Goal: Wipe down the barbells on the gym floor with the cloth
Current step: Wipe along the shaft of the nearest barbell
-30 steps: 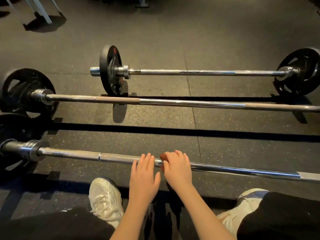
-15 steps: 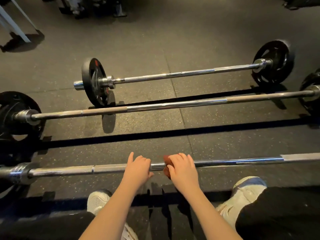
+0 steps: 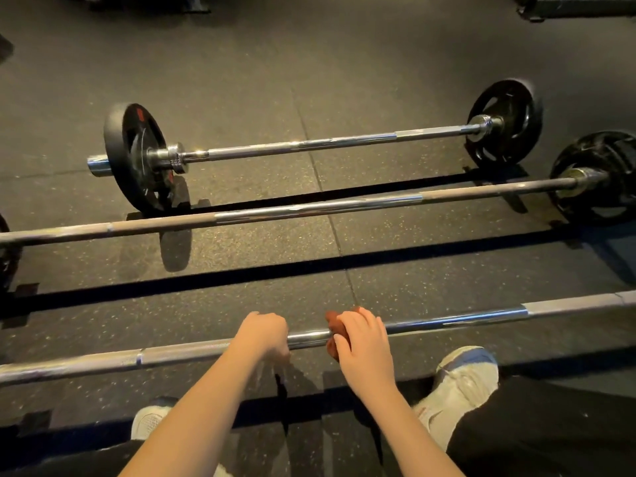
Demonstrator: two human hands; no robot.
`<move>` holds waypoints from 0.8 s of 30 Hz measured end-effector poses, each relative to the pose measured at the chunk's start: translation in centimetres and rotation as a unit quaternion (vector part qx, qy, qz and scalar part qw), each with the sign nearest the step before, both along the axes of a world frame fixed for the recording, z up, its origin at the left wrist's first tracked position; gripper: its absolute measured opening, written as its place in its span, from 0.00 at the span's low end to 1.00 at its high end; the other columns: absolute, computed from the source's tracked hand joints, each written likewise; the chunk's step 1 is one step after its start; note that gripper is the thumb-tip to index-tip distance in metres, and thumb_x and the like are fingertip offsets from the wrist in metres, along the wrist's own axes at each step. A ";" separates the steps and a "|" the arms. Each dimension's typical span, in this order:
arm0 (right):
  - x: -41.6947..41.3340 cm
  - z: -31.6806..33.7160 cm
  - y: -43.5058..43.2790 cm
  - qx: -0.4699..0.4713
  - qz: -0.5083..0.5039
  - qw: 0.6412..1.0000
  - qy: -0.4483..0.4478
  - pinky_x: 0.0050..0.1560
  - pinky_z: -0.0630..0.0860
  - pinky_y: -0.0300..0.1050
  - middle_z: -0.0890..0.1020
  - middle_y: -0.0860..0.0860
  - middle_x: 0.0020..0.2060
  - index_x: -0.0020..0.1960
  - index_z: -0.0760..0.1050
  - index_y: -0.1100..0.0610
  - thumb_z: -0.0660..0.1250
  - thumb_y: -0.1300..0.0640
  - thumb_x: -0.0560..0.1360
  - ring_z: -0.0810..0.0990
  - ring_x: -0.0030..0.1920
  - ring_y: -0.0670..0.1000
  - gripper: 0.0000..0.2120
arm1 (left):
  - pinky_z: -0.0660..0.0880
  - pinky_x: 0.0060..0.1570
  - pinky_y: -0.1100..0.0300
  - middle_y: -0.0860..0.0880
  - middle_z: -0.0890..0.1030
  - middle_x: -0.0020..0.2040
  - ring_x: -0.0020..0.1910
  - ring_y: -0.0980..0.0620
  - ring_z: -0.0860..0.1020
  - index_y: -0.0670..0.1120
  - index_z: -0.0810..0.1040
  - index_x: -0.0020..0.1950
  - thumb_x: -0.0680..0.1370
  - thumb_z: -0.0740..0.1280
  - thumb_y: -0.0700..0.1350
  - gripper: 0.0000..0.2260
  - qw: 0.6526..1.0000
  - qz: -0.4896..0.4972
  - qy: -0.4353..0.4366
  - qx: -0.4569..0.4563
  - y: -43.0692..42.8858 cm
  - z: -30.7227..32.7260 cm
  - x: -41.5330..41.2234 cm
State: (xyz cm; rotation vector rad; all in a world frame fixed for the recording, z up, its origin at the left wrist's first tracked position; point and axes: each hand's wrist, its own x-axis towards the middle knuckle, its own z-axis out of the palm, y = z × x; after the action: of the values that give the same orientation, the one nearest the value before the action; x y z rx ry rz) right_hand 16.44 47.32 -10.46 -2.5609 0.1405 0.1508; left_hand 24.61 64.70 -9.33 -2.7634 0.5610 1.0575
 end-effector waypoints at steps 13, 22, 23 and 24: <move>-0.6 -0.1 -3.6 -0.026 -0.166 0.985 -0.031 0.72 0.65 0.57 0.76 0.49 0.61 0.58 0.75 0.53 0.61 0.56 0.79 0.66 0.71 0.56 0.09 | 0.63 0.68 0.42 0.49 0.78 0.47 0.52 0.46 0.76 0.46 0.77 0.48 0.66 0.75 0.49 0.14 0.978 0.062 -0.190 -0.057 0.2 -1.9 -3.9; -0.2 0.0 -5.0 -0.068 -0.055 0.996 -0.014 0.62 0.66 0.46 0.75 0.45 0.54 0.55 0.74 0.49 0.54 0.50 0.77 0.71 0.61 0.53 0.12 | 0.46 0.74 0.45 0.52 0.65 0.74 0.76 0.51 0.56 0.50 0.56 0.77 0.81 0.51 0.61 0.27 0.988 0.035 -0.084 -0.126 -0.9 -1.5 -3.4; -0.4 0.1 -5.6 -0.061 -0.116 0.991 -0.018 0.65 0.67 0.48 0.75 0.47 0.58 0.57 0.74 0.50 0.56 0.52 0.79 0.70 0.65 0.54 0.11 | 0.47 0.73 0.45 0.53 0.66 0.73 0.76 0.51 0.56 0.51 0.57 0.77 0.82 0.50 0.61 0.26 0.987 0.034 -0.090 -0.125 -1.0 -1.5 -3.5; -0.6 0.3 -5.2 -0.054 -0.166 0.984 -0.018 0.70 0.65 0.52 0.74 0.50 0.62 0.60 0.74 0.52 0.59 0.55 0.80 0.66 0.70 0.56 0.11 | 0.47 0.73 0.45 0.53 0.67 0.73 0.76 0.51 0.57 0.52 0.59 0.76 0.82 0.50 0.61 0.25 0.988 0.035 -0.093 -0.121 -1.1 -1.5 -3.6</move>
State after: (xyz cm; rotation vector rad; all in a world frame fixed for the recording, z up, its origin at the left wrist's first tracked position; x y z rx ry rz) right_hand 15.88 42.08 -10.13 -2.6012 0.5727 -0.0306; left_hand 21.01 63.62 -10.81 -3.0703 0.6057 0.7762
